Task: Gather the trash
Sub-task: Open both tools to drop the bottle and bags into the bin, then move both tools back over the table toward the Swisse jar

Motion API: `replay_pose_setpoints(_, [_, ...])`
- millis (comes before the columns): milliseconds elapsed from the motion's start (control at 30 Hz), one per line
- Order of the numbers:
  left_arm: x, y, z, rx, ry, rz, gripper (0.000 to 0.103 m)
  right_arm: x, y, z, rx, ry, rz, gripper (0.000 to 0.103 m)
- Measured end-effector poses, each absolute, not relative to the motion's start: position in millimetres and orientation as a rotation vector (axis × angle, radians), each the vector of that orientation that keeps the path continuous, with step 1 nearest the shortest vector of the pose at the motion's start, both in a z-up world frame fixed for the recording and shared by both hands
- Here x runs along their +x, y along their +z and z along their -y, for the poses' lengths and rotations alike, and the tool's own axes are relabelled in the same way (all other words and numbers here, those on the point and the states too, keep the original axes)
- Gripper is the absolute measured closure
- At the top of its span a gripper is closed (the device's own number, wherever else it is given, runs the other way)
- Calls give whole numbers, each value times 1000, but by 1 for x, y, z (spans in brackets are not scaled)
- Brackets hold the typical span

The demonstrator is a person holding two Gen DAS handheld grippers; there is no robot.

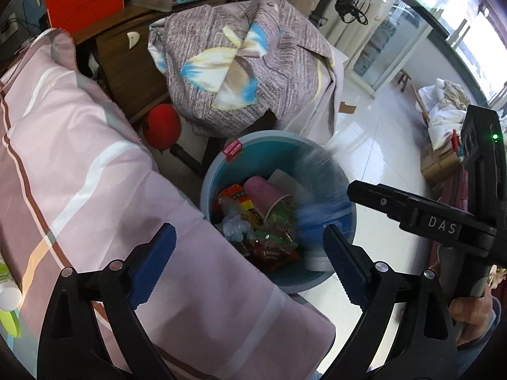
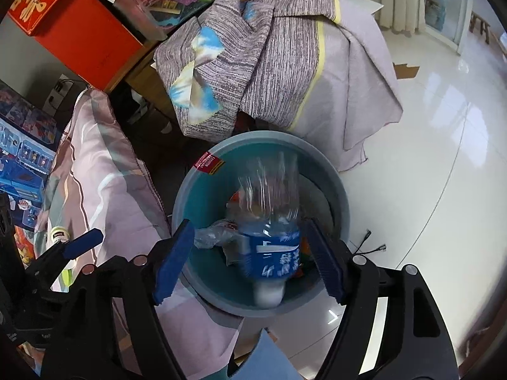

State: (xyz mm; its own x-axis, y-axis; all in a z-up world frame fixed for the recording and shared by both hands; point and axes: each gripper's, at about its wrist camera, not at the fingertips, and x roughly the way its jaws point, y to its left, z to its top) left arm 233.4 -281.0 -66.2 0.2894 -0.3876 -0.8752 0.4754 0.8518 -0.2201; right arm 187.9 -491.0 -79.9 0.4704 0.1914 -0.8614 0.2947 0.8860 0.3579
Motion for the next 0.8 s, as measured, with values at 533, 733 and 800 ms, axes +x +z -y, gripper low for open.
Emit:
replay_pose_setpoints(533, [211,-48,248,49,-582,-1102,8,169,-69,469,503,-101,-1126,25])
replay_pose_setpoints(733, [198,-36,227,37,-577,-1069,6,162,-54,451,479,-100,-1104,20])
replay_pose_setpoints(800, [195,-33,220,30,-573,-1063,6,160,-49,443,465,-98,-1097,20])
